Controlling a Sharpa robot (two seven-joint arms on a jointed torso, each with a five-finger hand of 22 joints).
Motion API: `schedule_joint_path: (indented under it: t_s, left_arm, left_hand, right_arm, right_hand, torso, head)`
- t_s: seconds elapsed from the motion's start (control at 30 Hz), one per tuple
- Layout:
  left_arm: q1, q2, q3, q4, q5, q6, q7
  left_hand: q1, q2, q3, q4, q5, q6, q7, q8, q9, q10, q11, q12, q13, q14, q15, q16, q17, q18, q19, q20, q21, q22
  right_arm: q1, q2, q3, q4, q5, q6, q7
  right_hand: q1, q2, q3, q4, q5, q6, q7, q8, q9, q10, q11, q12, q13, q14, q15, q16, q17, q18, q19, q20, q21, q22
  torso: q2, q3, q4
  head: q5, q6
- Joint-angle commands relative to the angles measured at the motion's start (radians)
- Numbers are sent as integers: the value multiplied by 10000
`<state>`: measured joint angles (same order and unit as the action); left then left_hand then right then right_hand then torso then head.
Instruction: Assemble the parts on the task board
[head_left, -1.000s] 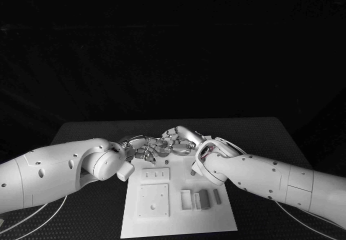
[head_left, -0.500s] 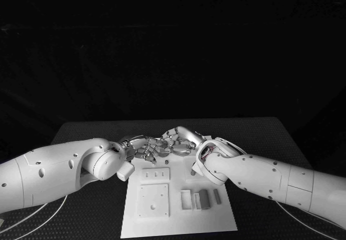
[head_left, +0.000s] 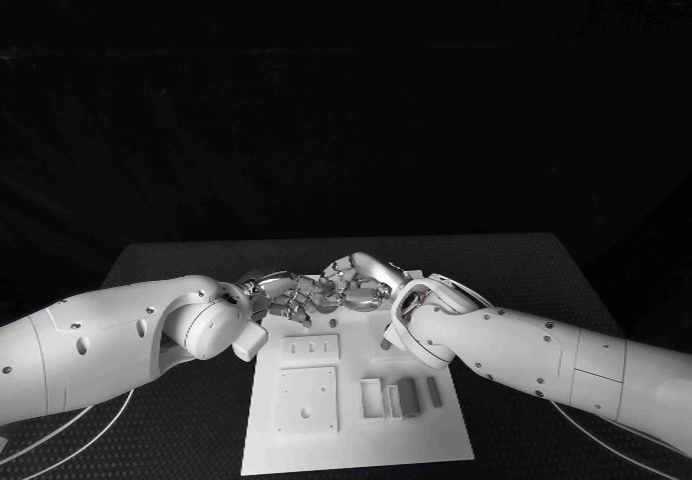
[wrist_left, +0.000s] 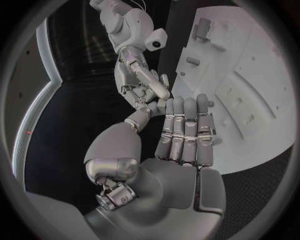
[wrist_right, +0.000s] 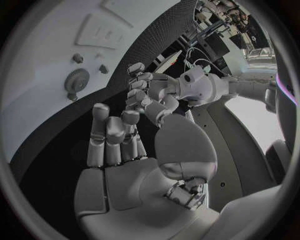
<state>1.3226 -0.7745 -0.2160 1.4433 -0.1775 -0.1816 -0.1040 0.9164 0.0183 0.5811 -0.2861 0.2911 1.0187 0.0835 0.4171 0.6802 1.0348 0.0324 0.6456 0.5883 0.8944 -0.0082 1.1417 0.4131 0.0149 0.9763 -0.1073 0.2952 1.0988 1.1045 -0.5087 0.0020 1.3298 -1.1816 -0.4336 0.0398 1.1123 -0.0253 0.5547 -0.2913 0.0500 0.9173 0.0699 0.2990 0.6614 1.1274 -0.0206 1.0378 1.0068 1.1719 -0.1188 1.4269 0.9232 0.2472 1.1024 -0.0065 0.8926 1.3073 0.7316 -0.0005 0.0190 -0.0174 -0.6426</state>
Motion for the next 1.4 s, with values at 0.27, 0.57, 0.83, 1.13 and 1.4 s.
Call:
schedule_joint_path:
  t_s: [0.27,0.57,0.83,1.13,1.4]
  left_arm:
    - [19,9,23,58,-146,446,137]
    - [19,-13,23,53,-247,590,55]
    - [18,-30,23,37,-331,636,20]
    - [18,-25,23,38,-408,573,31]
    - [18,-40,23,-18,-680,306,-58]
  left_hand:
    - [258,-21,-29,-17,82,277,-193,-2,90,116,9,71,-26,87,-7,81,-13,-125,109,3,-32,29]
    - [282,-41,-41,-15,92,293,-197,-6,95,132,3,73,-32,100,-13,86,-15,-124,125,-2,-32,36]
    - [298,-42,-42,-14,94,299,-199,-10,97,137,1,72,-36,105,-16,88,-17,-124,131,-5,-33,39]
    - [343,-30,-47,-12,53,318,-201,-18,104,157,-6,73,-45,122,-24,93,-21,-123,151,-13,-35,48]
    - [410,27,-74,-3,5,396,-203,-19,128,258,-36,106,-56,227,-68,141,-20,-112,255,-48,-8,82]
  right_arm:
    - [-20,15,-8,-89,-203,98,61]
    - [-21,7,-8,-124,-203,108,83]
    - [-21,-13,-8,-130,-202,142,90]
    - [-21,-16,-8,-143,-202,210,96]
    - [-21,-57,-8,-87,-207,231,112]
  right_hand:
    - [-65,18,45,-6,4,972,179,60,7,-25,-29,34,-17,-5,-92,2,-7,146,-8,-48,47,175]
    - [-70,9,48,-7,4,955,183,43,9,-26,-26,31,-18,-6,-92,-2,-9,146,-10,-49,47,174]
    - [-74,1,51,-8,4,935,188,25,9,-28,-21,29,-20,-8,-89,-5,-10,146,-12,-49,47,173]
    - [-86,-13,49,-6,4,921,194,9,11,-31,-16,26,-22,-10,-84,-9,-12,146,-15,-48,47,172]
    - [-125,-75,24,-7,3,884,206,-28,13,-46,-4,15,-26,-21,-74,-18,-16,146,-27,-42,45,170]
  torso:
    - [1,-4,15]
    - [-1,-6,8]
    - [1,-2,13]
    - [1,-7,15]
    - [0,-4,11]
  head:
    - [-12,-22]
    - [-11,-17]
    - [-17,-20]
    - [-22,-28]
    - [-15,-40]
